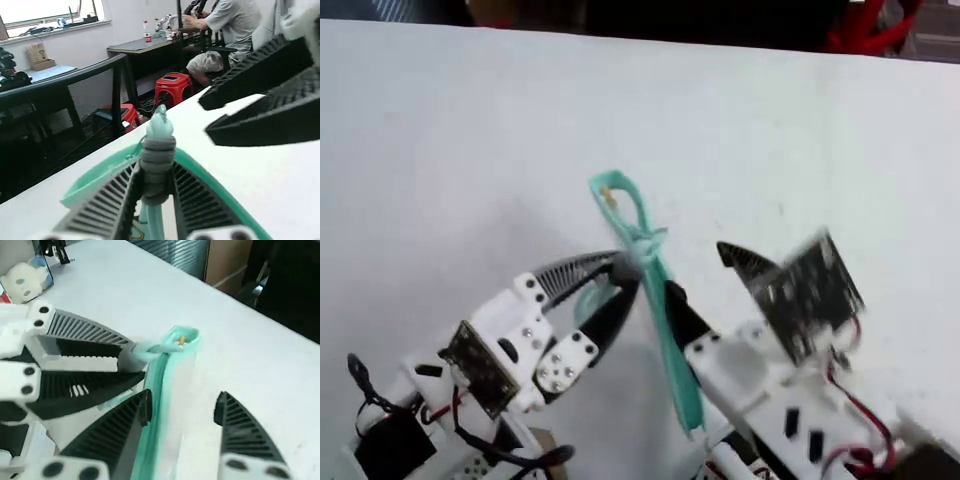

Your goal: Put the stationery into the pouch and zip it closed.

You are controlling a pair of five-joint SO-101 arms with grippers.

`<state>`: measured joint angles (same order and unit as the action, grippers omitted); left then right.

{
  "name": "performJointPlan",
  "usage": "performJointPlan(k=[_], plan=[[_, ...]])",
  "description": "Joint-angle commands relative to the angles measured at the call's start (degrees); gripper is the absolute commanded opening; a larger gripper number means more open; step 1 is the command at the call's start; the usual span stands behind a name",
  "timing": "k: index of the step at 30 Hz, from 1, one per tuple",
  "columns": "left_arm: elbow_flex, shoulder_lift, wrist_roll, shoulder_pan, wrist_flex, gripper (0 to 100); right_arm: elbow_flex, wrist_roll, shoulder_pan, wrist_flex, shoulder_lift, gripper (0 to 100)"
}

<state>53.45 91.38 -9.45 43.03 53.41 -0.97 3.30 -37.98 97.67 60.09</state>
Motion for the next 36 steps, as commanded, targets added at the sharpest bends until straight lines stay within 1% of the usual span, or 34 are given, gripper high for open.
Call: performJointPlan(k=[1, 6, 11, 12, 15, 18, 23, 26, 31, 36], plan=[[-2.81, -0.40, -0.88, 2.77, -0.26, 2, 3.60, -4.57, -2.33, 0.48, -2.24, 25.6], [-2.73, -0.40, -0.88, 2.77, -0.26, 2, 2.73, -5.36, -9.01, -0.66, -3.65, 25.9], [-2.81, -0.22, -0.97, 2.68, -0.26, 2, -1.93, -5.10, -9.45, -2.24, -6.90, 25.9], [-2.73, -0.22, -1.23, 2.68, -0.26, 2, -2.29, -5.10, -9.10, -2.15, -6.90, 25.9], [-2.73, -0.13, -4.31, 2.68, -0.26, 2, -2.46, -5.01, -4.62, -2.07, -5.32, 25.9], [-2.90, -0.13, -4.92, 2.68, -0.18, 2, -3.78, -5.01, -1.45, -2.07, -4.97, 25.9], [-2.90, -0.13, -5.01, 2.68, -0.26, 2, -11.08, -4.84, -0.48, -5.49, -4.44, 25.8], [-2.81, -0.13, -5.27, 2.68, -0.09, 2, -11.52, -1.05, -0.48, -5.67, -4.53, 23.7], [-3.08, -0.13, -5.27, 2.68, -0.26, 2, -11.60, 5.01, -0.40, -1.98, -4.88, 11.5], [-2.73, -0.13, -5.27, 2.68, -0.26, 2, -11.69, 8.70, -0.40, 0.48, -4.88, 10.5]])
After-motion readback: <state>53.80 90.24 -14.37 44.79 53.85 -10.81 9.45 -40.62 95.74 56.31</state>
